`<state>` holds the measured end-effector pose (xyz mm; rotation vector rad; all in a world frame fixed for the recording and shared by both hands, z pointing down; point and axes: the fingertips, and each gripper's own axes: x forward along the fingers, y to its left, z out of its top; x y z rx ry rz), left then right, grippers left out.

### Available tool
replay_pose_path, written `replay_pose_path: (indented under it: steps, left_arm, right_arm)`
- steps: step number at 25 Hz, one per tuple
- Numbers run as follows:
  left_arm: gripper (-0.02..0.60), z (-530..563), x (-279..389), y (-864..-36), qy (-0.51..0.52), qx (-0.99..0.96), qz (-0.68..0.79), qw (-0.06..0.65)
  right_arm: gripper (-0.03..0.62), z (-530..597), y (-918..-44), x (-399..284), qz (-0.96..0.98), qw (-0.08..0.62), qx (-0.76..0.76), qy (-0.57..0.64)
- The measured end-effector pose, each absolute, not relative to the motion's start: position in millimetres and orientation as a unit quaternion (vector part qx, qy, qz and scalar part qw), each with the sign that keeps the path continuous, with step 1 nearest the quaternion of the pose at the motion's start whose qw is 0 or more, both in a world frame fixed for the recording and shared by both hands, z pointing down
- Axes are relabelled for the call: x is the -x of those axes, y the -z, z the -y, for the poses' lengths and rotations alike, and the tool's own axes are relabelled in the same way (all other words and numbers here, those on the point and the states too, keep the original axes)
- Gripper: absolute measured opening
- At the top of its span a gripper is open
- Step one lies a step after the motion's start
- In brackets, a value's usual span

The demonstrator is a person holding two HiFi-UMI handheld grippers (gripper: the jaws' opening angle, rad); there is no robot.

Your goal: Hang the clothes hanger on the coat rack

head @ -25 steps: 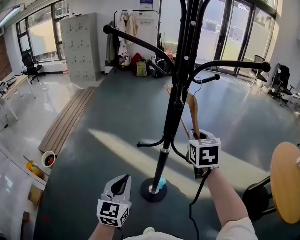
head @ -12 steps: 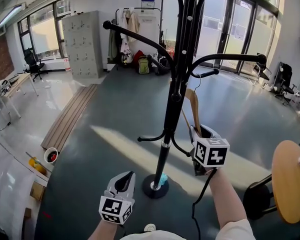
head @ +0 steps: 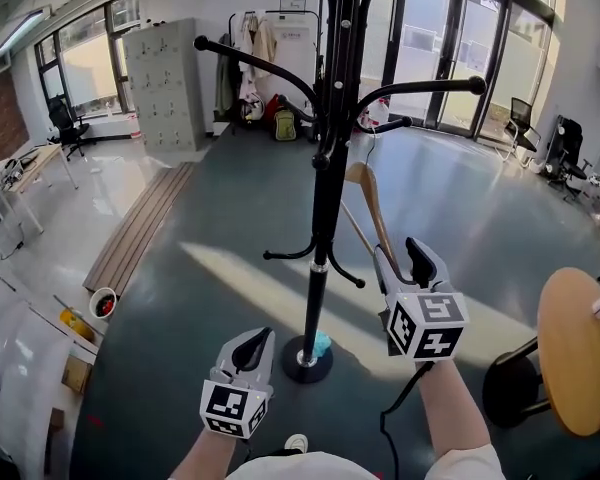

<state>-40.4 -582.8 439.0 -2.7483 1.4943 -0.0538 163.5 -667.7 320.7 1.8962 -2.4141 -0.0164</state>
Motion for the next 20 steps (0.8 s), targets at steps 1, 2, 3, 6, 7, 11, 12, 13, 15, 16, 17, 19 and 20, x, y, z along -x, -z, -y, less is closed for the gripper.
replay_pose_path:
  steps: [1, 2, 3, 6, 7, 11, 12, 13, 15, 16, 17, 19, 20]
  left_arm:
    - [0.0, 577.4, 38.3, -436.3, 0.016, 0.878, -0.478, 0.009]
    - [0.0, 571.2, 36.2, -434.7, 0.014, 0.878, -0.478, 0.011]
    - [0.0, 564.4, 33.7, -433.7, 0.012, 0.878, -0.478, 0.013]
    - [0.0, 542.6, 23.4, -428.3, 0.007, 0.879, -0.477, 0.018]
    - [0.0, 535.4, 18.8, -425.3, 0.006, 0.879, -0.476, 0.02]
    - [0.0, 503.4, -4.1, -415.9, 0.0, 0.88, -0.475, 0.025]
    - [0.0, 495.6, -9.3, -414.3, -0.001, 0.88, -0.475, 0.027]
    - [0.0, 488.2, -13.4, -413.1, -0.002, 0.88, -0.474, 0.028]
    - [0.0, 473.1, -19.3, -411.3, -0.004, 0.88, -0.473, 0.03]
    - [0.0, 465.2, -22.2, -410.3, -0.005, 0.88, -0.473, 0.03]
    - [0.0, 456.7, -25.1, -409.8, -0.005, 0.88, -0.473, 0.03]
    - [0.0, 438.5, -31.4, -412.3, -0.004, 0.881, -0.473, 0.03]
    - [0.0, 428.9, -34.7, -414.4, -0.003, 0.881, -0.472, 0.029]
  right_arm:
    - [0.237, 654.6, -314.7, -165.5, 0.782, 0.025, -0.623, 0.016]
    - [0.203, 640.7, -311.2, -167.6, 0.777, 0.015, -0.629, 0.025]
    - [0.167, 626.4, -310.2, -169.4, 0.773, 0.007, -0.634, 0.032]
    - [0.108, 588.0, -315.5, -173.7, 0.764, -0.001, -0.644, 0.043]
    - [0.089, 577.0, -318.9, -176.1, 0.762, -0.001, -0.646, 0.042]
    - [0.028, 532.8, -347.6, -192.5, 0.759, 0.002, -0.651, 0.019]
    - [0.028, 521.9, -357.5, -195.9, 0.76, 0.004, -0.65, 0.011]
    - [0.028, 511.2, -368.1, -197.8, 0.761, 0.008, -0.648, 0.004]
    - [0.026, 490.0, -390.3, -198.8, 0.767, 0.017, -0.641, -0.009]
    - [0.028, 479.0, -400.9, -199.2, 0.77, 0.022, -0.638, -0.015]
    - [0.026, 467.5, -411.2, -200.3, 0.772, 0.027, -0.635, -0.022]
    - [0.026, 443.5, -432.9, -203.0, 0.773, 0.037, -0.632, -0.037]
    - [0.026, 431.6, -443.4, -204.4, 0.774, 0.043, -0.63, -0.045]
